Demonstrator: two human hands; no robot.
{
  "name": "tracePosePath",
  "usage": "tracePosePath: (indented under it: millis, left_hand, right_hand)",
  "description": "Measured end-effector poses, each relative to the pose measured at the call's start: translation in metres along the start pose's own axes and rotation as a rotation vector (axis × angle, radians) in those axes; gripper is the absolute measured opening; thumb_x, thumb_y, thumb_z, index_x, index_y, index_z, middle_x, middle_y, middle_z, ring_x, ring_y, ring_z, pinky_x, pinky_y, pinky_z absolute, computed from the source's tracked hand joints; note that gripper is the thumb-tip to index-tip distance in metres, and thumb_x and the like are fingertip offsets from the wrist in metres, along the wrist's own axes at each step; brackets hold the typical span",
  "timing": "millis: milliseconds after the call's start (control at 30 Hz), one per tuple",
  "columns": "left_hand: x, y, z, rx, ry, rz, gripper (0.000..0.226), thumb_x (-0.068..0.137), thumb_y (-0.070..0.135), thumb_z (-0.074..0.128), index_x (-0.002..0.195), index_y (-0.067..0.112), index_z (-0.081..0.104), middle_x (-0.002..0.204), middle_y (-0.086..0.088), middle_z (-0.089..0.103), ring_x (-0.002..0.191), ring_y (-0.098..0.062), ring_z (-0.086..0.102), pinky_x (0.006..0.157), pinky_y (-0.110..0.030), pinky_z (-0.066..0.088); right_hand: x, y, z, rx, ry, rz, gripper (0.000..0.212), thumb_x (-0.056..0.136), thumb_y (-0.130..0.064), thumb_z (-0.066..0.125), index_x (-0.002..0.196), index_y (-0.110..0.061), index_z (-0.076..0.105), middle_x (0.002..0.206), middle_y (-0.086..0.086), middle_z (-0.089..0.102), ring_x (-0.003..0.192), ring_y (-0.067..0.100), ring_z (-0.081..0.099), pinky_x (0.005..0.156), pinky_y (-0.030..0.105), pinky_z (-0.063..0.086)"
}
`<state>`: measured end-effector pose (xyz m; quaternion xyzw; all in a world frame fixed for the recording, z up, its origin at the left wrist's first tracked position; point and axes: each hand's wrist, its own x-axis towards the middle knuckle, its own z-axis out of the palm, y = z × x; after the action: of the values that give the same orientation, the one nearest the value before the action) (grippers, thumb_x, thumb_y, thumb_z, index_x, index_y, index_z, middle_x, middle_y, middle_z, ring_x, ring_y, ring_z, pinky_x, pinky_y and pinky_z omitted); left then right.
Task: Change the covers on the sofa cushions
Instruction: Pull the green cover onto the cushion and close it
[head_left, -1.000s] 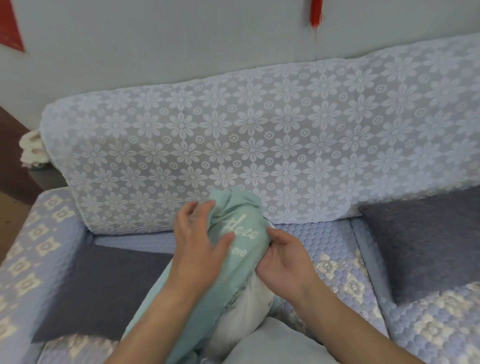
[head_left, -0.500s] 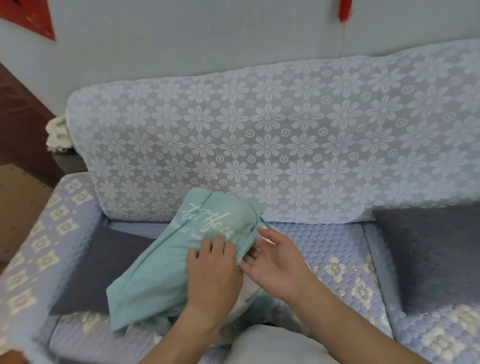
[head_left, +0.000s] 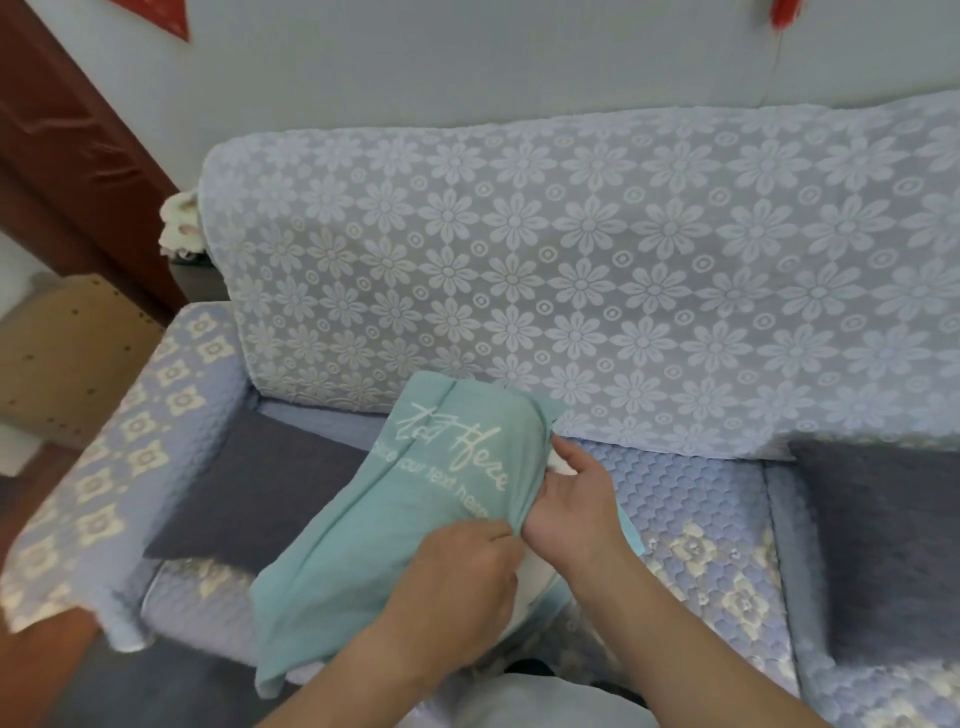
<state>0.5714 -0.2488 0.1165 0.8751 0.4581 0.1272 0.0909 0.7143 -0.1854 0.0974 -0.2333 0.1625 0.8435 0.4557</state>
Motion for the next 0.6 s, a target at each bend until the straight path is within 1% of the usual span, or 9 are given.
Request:
tracePosePath:
  millis: [133, 233, 267, 333, 400, 433, 500, 533, 600]
  left_hand:
    - [-0.001, -0.01, -0.004, -0.134, 0.035, -0.188, 0.023, 0.074, 0.016, 0.045, 0.064, 0.025, 0.026, 0.061, 0.009, 0.037, 0.054, -0.016, 0.042, 0.053, -0.027, 0.025]
    - [0.0, -0.015, -0.007, -0.194, 0.123, -0.537, 0.024, 0.076, 0.009, 0.057, 0.077, 0.026, 0.04, 0.072, 0.009, 0.052, 0.069, -0.017, 0.05, 0.061, -0.029, 0.032]
    - [0.001, -0.015, -0.009, -0.255, 0.118, -0.587, 0.018, 0.08, 0.012, 0.058, 0.086, 0.026, 0.047, 0.078, 0.008, 0.056, 0.075, -0.017, 0.053, 0.065, -0.032, 0.039]
    - [-0.002, -0.016, -0.01, -0.309, 0.043, -0.509, 0.009, 0.085, 0.025, 0.053, 0.094, 0.026, 0.054, 0.081, 0.006, 0.062, 0.079, -0.02, 0.059, 0.072, -0.039, 0.046]
    - [-0.006, -0.01, -0.009, -0.359, -0.149, -0.404, 0.011, 0.084, 0.03, 0.047, 0.089, 0.021, 0.052, 0.074, 0.001, 0.06, 0.075, -0.023, 0.059, 0.07, -0.042, 0.048]
    - [-0.007, -0.005, -0.008, -0.396, -0.25, -0.357, 0.011, 0.083, 0.029, 0.047, 0.082, 0.018, 0.048, 0.068, 0.0, 0.055, 0.071, -0.024, 0.057, 0.067, -0.043, 0.047]
    - [-0.016, 0.003, -0.001, -0.446, -0.386, -0.306, 0.018, 0.081, 0.027, 0.047, 0.071, 0.015, 0.038, 0.06, 0.0, 0.045, 0.063, -0.024, 0.052, 0.06, -0.042, 0.042]
    - [-0.022, 0.005, 0.001, -0.448, -0.428, -0.315, 0.02, 0.082, 0.028, 0.047, 0.069, 0.016, 0.036, 0.059, 0.0, 0.045, 0.062, -0.024, 0.051, 0.059, -0.041, 0.04]
    - [-0.032, 0.003, 0.006, -0.422, -0.49, -0.396, 0.024, 0.087, 0.032, 0.047, 0.069, 0.018, 0.037, 0.066, -0.002, 0.052, 0.067, -0.024, 0.055, 0.063, -0.04, 0.042]
  right_hand:
    - [0.008, -0.003, 0.005, 0.041, -0.091, -0.005, 0.048, 0.095, -0.028, 0.057, 0.137, -0.006, 0.058, 0.139, 0.018, 0.059, 0.131, 0.035, 0.054, 0.118, 0.046, 0.032]
    - [0.014, -0.004, -0.003, 0.039, -0.169, -0.008, 0.049, 0.099, -0.029, 0.056, 0.144, -0.009, 0.052, 0.149, 0.013, 0.051, 0.138, 0.031, 0.048, 0.121, 0.046, 0.028]
    - [0.016, -0.005, -0.008, 0.021, -0.186, -0.004, 0.053, 0.098, -0.031, 0.059, 0.146, -0.011, 0.049, 0.15, 0.013, 0.05, 0.139, 0.03, 0.047, 0.121, 0.045, 0.028]
    - [0.02, -0.006, -0.012, -0.016, -0.257, 0.007, 0.06, 0.093, -0.039, 0.066, 0.144, -0.012, 0.05, 0.146, 0.013, 0.053, 0.137, 0.029, 0.049, 0.119, 0.044, 0.031]
    - [0.026, -0.005, -0.012, -0.054, -0.29, 0.014, 0.072, 0.09, -0.054, 0.065, 0.146, -0.011, 0.048, 0.15, 0.014, 0.048, 0.141, 0.031, 0.043, 0.12, 0.047, 0.028]
    - [0.03, -0.005, -0.01, -0.088, -0.263, -0.003, 0.079, 0.088, -0.063, 0.063, 0.146, -0.011, 0.049, 0.151, 0.015, 0.047, 0.142, 0.032, 0.042, 0.12, 0.048, 0.027]
    - [0.042, 0.0, -0.015, -0.195, -0.099, -0.071, 0.081, 0.082, -0.073, 0.06, 0.137, -0.014, 0.061, 0.143, 0.016, 0.056, 0.134, 0.034, 0.051, 0.117, 0.05, 0.033]
    - [0.046, 0.002, -0.019, -0.221, -0.007, -0.116, 0.078, 0.081, -0.074, 0.059, 0.132, -0.015, 0.066, 0.139, 0.016, 0.06, 0.13, 0.034, 0.055, 0.115, 0.05, 0.037]
    - [0.046, -0.001, -0.025, -0.16, 0.039, -0.146, 0.072, 0.084, -0.069, 0.059, 0.132, -0.015, 0.066, 0.138, 0.015, 0.06, 0.13, 0.033, 0.055, 0.114, 0.049, 0.038]
